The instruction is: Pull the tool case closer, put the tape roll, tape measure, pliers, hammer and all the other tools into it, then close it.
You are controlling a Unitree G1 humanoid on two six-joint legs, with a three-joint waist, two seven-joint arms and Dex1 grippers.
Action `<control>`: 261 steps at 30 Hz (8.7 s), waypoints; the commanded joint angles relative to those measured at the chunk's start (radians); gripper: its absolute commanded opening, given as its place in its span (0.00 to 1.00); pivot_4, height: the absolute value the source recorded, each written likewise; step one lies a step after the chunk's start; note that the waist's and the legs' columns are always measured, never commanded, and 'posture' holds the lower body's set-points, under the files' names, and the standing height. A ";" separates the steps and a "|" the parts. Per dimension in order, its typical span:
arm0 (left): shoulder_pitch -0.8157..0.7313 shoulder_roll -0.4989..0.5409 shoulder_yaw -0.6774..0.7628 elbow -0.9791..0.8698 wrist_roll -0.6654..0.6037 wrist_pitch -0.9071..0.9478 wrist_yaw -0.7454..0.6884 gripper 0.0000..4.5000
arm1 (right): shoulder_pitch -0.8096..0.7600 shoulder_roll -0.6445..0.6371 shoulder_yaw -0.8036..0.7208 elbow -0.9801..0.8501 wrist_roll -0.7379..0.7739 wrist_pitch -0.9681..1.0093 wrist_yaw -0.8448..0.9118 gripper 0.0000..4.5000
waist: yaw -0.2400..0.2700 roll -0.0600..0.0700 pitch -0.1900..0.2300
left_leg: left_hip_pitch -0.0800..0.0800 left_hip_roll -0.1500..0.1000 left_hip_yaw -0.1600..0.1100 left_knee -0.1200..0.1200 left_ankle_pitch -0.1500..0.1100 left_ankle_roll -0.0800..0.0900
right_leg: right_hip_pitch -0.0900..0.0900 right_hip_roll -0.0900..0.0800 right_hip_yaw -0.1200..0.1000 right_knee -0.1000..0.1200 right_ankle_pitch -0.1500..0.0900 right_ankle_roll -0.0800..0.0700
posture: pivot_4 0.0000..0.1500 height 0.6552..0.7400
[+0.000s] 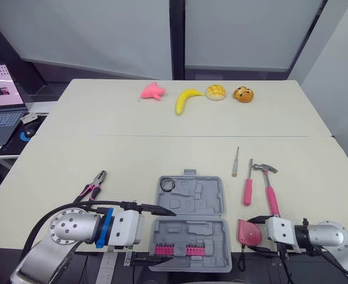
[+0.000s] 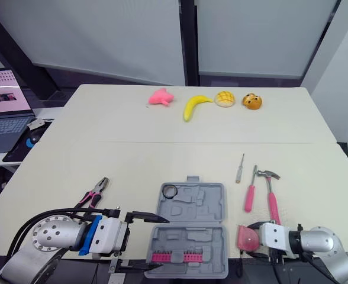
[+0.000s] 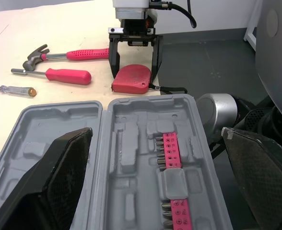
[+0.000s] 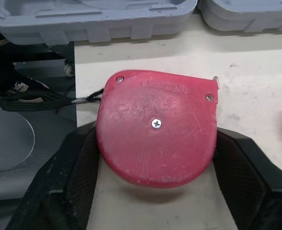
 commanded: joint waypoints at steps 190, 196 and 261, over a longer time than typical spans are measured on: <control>0.122 -0.132 0.611 0.511 -0.024 0.362 0.439 1.00 | -0.466 -0.011 -0.104 -0.452 0.276 0.678 0.140 0.99 | 0.017 -0.003 0.002 | -0.003 -0.001 -0.002 -0.002 -0.001 -0.001 | -0.005 -0.004 -0.001 -0.001 0.000 -0.002 | 1.00 0.76; -0.048 -0.127 0.524 0.595 0.031 0.449 0.524 1.00 | -0.448 -0.014 -0.096 -0.495 0.278 0.710 0.122 0.99 | 0.017 -0.004 0.002 | -0.003 -0.001 -0.002 -0.002 -0.001 -0.001 | -0.005 -0.003 -0.001 -0.001 0.000 -0.001 | 1.00 0.76; -0.845 -0.156 -0.353 0.485 0.350 0.363 -0.112 0.53 | -0.596 0.143 0.213 -0.573 0.081 1.018 -0.198 1.00 | -0.026 -0.004 0.003 | -0.006 -0.002 -0.002 0.000 0.000 -0.001 | -0.007 -0.001 0.000 0.001 0.000 -0.001 | 1.00 0.76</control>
